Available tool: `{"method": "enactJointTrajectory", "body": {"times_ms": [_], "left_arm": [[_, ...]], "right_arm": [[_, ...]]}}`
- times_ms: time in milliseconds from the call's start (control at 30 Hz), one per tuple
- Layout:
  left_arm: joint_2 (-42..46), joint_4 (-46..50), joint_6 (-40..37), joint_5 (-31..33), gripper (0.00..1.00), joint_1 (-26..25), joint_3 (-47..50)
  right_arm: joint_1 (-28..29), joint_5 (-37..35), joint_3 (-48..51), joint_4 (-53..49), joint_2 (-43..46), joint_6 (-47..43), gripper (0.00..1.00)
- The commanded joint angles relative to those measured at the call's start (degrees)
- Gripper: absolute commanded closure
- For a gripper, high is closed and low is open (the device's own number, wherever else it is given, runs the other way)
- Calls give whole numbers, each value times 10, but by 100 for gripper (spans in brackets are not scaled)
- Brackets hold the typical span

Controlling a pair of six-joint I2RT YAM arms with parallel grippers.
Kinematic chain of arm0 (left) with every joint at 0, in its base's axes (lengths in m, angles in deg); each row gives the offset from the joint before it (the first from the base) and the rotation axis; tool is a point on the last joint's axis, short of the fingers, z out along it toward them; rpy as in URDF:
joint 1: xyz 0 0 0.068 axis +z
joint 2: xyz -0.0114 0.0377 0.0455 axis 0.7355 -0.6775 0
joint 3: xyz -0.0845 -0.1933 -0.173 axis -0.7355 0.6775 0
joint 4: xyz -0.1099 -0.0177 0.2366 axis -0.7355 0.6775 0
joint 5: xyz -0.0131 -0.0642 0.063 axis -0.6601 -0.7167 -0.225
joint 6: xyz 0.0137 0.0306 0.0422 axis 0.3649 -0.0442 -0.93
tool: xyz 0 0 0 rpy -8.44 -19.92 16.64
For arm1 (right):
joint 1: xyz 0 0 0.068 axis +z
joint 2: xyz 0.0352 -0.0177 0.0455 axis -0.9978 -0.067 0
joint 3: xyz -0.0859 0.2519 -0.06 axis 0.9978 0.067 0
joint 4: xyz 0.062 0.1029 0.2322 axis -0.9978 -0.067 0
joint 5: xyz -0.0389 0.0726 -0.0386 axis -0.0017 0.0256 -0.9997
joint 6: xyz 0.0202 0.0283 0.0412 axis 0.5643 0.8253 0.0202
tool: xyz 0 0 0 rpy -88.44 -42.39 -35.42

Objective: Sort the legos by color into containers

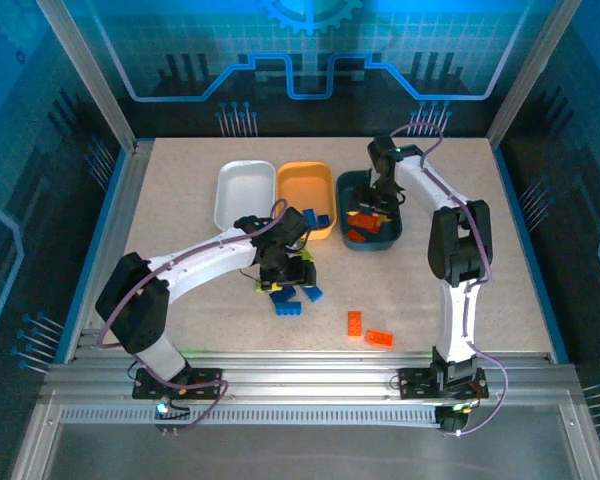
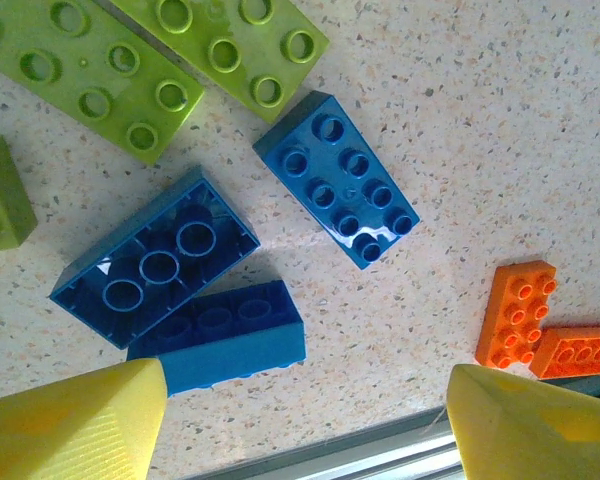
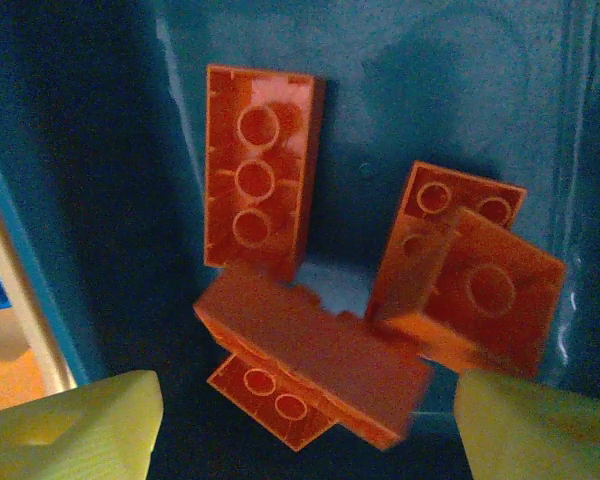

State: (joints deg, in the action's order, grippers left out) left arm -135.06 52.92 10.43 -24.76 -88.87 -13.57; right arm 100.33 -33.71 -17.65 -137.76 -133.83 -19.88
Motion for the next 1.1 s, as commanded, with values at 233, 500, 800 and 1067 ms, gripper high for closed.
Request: {"method": "enactJointTrajectory", "body": {"times_ms": [233,500,800,1067], "left_arm": [[48,-10,36,-22,20,40,40],[186,-36,71,-59,19,175,150],[226,-30,90,-55,19,186,168],[237,-29,96,-58,18,186,184]], "right_arm": [[17,6,131,-19,176,-43,17],[178,60,271,53,221,-92,19],[281,11,269,83,126,-103,22],[302,-10,244,91,71,-109,24]]}}
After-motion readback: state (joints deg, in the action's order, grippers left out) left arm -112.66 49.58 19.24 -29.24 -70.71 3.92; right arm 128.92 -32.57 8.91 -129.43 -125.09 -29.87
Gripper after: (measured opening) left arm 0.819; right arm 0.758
